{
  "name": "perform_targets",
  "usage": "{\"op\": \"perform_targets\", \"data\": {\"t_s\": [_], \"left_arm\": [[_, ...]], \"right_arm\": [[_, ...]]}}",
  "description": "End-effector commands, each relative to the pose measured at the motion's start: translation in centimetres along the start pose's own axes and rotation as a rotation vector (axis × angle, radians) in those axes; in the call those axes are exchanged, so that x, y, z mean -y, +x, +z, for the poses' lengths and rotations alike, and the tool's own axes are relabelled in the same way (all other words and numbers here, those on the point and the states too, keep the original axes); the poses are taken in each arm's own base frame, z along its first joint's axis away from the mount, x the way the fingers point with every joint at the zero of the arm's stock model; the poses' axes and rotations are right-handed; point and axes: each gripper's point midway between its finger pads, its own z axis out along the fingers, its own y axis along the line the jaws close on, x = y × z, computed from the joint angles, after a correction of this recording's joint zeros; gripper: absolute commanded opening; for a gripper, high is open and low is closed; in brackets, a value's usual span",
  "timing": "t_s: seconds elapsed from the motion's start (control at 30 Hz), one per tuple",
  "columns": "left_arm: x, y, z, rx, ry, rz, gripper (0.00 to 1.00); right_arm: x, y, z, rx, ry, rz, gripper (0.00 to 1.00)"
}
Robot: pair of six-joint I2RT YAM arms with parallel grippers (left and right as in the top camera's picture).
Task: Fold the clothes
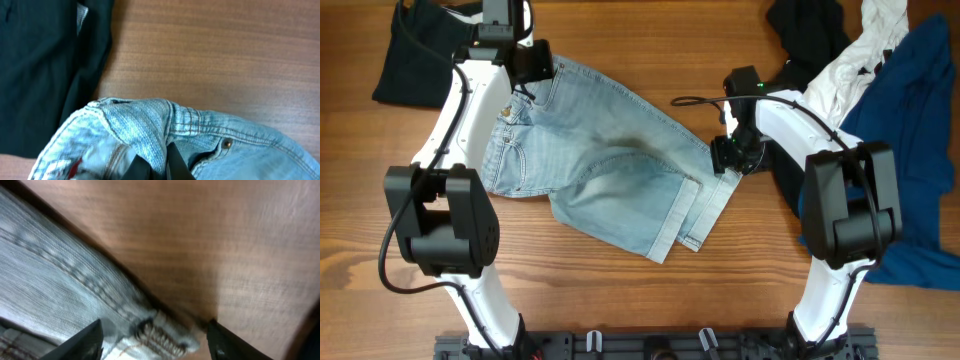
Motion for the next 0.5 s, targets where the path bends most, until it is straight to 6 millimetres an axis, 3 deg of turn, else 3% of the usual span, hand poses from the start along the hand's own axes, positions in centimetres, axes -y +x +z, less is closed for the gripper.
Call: {"op": "perform_targets", "data": {"t_s": [0.0,0.1,0.2,0.33,0.47], "left_arm": [[-0.3,-1.6,-2.3,0.051,-0.007,-0.023,0.04],[-0.3,-1.7,-2.3,0.052,-0.007,-0.023,0.04],[-0.2,-1.8,-2.3,0.057,-0.006,-0.023,0.04],[-0.2,-1.8,-2.3,0.057,-0.005,-0.049,0.04],[0.0,-1.9,-2.3,0.06,0.009,-0.088,0.04]], "right_arm": [[-1.5,1.5,0.8,-0.035,-0.039,0.025,0.57],[-1.8,0.5,1.1,0.009,-0.044,0.042,0.41],[-1.8,-1.7,0.9,0.1,-0.062,0.076,0.04],[-1.5,-5.0,-0.2,0.216,-0.093,0.098,0.04],[-0.2,-9.4,-4.1,0.361,-0.108,0.087,0.04]]}}
